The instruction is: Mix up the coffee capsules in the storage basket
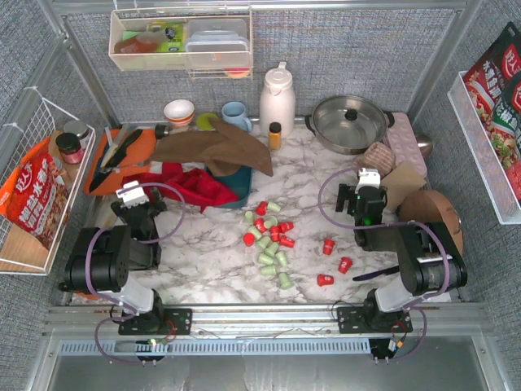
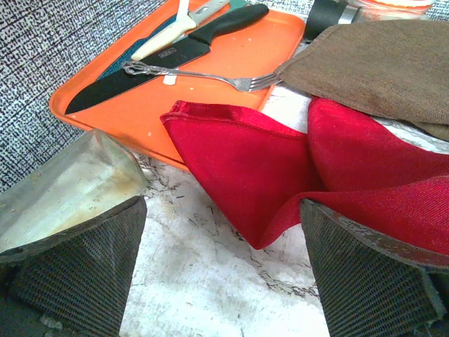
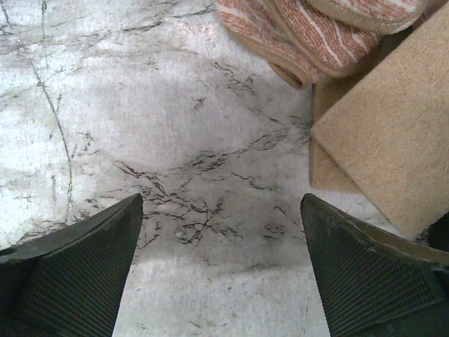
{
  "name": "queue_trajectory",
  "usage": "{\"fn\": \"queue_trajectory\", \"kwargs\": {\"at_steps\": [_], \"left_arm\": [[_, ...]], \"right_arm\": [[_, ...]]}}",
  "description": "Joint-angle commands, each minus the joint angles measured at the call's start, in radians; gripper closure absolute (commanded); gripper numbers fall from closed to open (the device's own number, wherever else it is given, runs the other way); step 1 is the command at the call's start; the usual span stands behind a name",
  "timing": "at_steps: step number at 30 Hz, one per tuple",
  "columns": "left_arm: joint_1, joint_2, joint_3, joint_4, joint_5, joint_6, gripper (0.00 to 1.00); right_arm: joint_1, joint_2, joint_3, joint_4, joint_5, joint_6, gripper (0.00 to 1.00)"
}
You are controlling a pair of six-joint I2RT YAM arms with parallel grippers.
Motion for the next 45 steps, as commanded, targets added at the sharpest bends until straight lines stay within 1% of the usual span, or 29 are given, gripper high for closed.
{"fn": "queue_trajectory", "kwargs": {"at_steps": [1,30,34,38,41,45], "left_arm": [[0.001,0.002,-0.001,0.044,0.005,0.0,0.01],[0.0,0.002,-0.001,0.043,0.005,0.0,0.01],[0.0,0.003,-0.001,0.044,0.005,0.0,0.01],[0.0,0.002,-0.001,0.044,0.005,0.0,0.01],[0.0,0.002,-0.001,0.044,0.005,0.0,0.01],[0.0,0.002,-0.001,0.044,0.005,0.0,0.01]], "right_arm": [[0.0,-0.005,0.0,0.008,-0.007,0.007,0.01],[0.0,-0.006,-0.001,0.009,-0.007,0.007,0.01],[0.0,0.013,-0.017,0.072,-0.007,0.004,0.01],[0.0,0.01,-0.015,0.058,-0.007,0.004,0.01],[0.0,-0.005,-0.002,0.007,-0.007,0.006,0.01],[0.0,-0.007,-0.001,0.006,-0.007,0.007,0.01]]}}
